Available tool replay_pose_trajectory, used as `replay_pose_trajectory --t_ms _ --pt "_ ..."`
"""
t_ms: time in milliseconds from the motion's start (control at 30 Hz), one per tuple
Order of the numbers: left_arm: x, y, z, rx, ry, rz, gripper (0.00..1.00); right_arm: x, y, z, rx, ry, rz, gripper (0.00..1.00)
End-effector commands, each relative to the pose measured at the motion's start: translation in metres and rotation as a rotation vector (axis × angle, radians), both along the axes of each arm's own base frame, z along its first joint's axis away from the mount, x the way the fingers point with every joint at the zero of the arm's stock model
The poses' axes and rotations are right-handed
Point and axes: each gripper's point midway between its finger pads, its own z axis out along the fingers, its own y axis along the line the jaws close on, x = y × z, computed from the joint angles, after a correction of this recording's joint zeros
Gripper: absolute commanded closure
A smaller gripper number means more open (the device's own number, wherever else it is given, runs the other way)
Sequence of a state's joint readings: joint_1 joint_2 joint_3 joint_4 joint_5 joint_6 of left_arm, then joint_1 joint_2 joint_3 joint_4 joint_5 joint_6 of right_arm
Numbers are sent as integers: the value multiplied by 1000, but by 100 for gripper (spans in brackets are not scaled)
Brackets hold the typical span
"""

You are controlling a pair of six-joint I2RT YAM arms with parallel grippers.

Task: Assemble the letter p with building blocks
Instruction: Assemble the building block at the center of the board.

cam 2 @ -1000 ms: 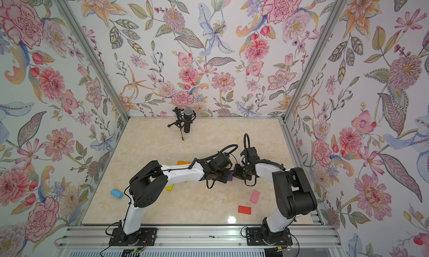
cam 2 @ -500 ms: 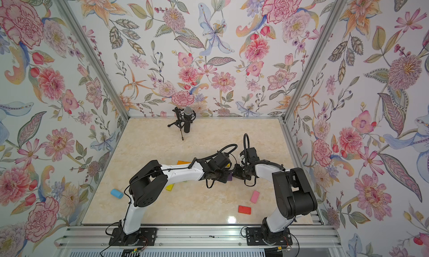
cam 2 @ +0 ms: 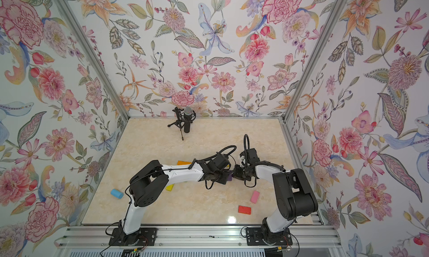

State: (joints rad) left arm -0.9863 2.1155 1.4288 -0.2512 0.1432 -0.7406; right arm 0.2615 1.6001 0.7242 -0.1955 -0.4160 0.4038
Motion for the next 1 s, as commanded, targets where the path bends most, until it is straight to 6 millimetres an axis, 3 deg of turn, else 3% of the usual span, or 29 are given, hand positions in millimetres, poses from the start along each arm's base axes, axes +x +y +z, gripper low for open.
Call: replay_pose_trajectory --t_ms 0,367,967 --pt "6 6 -18 25 35 20 100 -18 -4 -20 -32 94 13 100" --pt "21 10 -15 37 29 36 100 -12 0 -26 -28 108 22 100" --pt "19 8 -20 41 50 31 100 -8 -5 -31 -30 119 18 100"
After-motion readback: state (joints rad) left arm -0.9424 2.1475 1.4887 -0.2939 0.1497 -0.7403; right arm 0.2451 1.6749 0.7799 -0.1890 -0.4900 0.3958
